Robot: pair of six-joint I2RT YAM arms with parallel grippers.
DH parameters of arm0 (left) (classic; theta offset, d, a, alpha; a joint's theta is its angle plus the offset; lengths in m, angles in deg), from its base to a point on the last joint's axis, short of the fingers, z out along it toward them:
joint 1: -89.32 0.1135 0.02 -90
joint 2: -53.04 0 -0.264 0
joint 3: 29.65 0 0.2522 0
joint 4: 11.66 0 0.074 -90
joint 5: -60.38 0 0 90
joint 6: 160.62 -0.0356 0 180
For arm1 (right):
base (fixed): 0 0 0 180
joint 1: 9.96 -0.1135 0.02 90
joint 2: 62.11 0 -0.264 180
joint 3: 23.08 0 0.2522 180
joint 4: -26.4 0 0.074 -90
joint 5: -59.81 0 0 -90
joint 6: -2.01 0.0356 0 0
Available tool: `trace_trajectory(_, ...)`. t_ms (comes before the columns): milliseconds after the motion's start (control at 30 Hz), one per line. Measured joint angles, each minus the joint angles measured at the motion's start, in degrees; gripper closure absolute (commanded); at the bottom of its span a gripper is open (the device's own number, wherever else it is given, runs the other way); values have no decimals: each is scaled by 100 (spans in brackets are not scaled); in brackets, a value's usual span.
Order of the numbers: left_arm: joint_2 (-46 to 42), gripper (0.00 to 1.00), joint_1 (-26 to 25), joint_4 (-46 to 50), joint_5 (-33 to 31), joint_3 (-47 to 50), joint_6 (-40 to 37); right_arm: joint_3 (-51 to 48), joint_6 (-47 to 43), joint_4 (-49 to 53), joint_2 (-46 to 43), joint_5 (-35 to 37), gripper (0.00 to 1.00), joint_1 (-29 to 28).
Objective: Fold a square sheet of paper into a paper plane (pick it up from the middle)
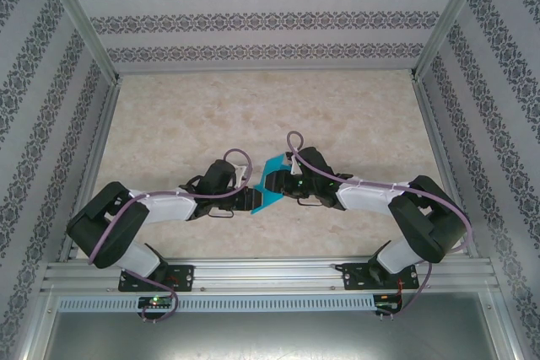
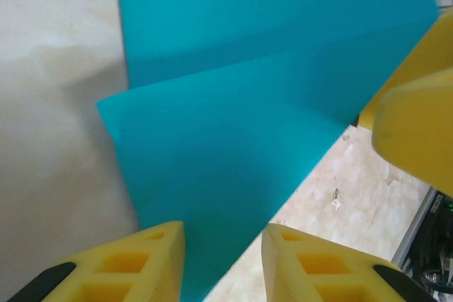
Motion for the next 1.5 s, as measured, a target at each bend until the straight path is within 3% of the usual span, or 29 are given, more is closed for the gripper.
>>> trace_trajectory(300, -166, 63, 0, 295, -20, -63, -151, 118, 289, 13, 334, 205, 55, -52)
trace_trajectory(367, -348, 62, 0, 350, -166, -35, -155, 131, 326, 20, 444, 247, 64, -57)
trace_trajectory(667, -1279, 49, -411, 835, -1392, 55, -356, 557, 247, 323, 723, 363, 80, -90)
trace_trajectory(833, -1231, 47, -837, 966, -2153, 42, -446, 595, 249, 448, 754, 393, 87, -90)
trace_trajectory(933, -920, 47, -1104, 1054, -2439, -81, -518, 616, 254, 549, 776, 413, 98, -90)
trace_trajectory(1500, 184, 51, -1676, 1335, -3386, -826, -879, 745, 251, 623, 820, 295, 96, -83)
